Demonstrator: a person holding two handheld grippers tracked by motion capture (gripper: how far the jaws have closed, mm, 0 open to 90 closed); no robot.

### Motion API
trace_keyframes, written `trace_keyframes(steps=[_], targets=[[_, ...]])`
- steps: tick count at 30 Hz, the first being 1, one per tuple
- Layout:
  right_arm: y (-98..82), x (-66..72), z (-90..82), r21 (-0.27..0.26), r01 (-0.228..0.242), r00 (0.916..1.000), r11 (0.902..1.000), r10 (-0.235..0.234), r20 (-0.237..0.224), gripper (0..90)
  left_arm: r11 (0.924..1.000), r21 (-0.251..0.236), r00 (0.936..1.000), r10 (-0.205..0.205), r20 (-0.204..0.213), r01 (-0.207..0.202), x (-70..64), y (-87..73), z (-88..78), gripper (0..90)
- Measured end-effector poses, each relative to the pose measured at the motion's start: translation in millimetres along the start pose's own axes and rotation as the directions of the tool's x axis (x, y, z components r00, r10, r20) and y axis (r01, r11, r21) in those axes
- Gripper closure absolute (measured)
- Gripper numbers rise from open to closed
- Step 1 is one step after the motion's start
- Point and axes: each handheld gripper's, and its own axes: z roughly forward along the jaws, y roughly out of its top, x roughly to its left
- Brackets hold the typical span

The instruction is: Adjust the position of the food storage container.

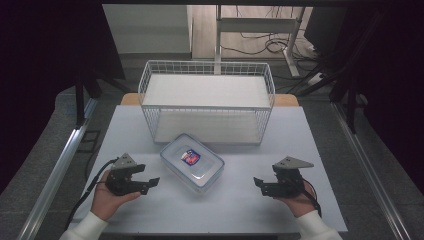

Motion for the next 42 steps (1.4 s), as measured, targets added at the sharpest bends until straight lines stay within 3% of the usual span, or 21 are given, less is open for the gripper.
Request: trace_keyframes(steps=[17,25,30,33,34,36,38,42], targets=[[-0.3,2.6,3.4,0.027,0.001,0.9999,0.9996,-0.001,-0.012,17.7,0.999,-0.039,0.9998,-0.019,0.0,0.019,4.3,8.5,-8.6,25.7],[-0.9,4.0,4.2,0.041,-0.002,0.9999,0.9992,0.002,-0.014,17.7,0.9977,-0.068,0.9999,0.002,0.014,-0.001,4.6,31.2,-14.9,32.0],[-1.1,4.5,3.7,0.042,-0.005,0.9999,0.9991,0.006,-0.015,17.7,0.9974,-0.072,0.9999,-0.008,0.012,0.009,10.3,46.9,-14.2,36.4],[-1.1,4.7,4.1,0.044,-0.004,0.9998,0.999,0.005,-0.017,17.7,0.9977,-0.067,0.9999,-0.012,0.012,0.013,13.9,56.6,-7.9,42.2],[-1.2,4.7,4.3,0.043,-0.003,0.9998,0.9991,0.004,-0.02,17.7,0.9978,-0.065,0.9999,-0.009,0.009,0.01,14.8,58.7,-5.9,49.5],[-1.2,4.7,4.3,0.042,-0.002,0.9998,0.9991,0.003,-0.021,17.7,0.9983,-0.057,0.9999,0.012,0.0,-0.012,17.1,64.2,-0.1,53.4],[-1.1,4.6,4.0,0.039,0.001,0.9998,0.9992,0.0,-0.021,17.7,0.9986,-0.046,0.9996,0.026,-0.014,-0.026,20.3,70.0,5.6,65.0],[-1.4,3.3,3.1,0.037,-0.003,0.9998,0.9993,0.003,-0.017,17.7,0.9999,-0.001,0.9999,0.017,0.002,-0.017,30.6,81.3,17.1,87.0]])
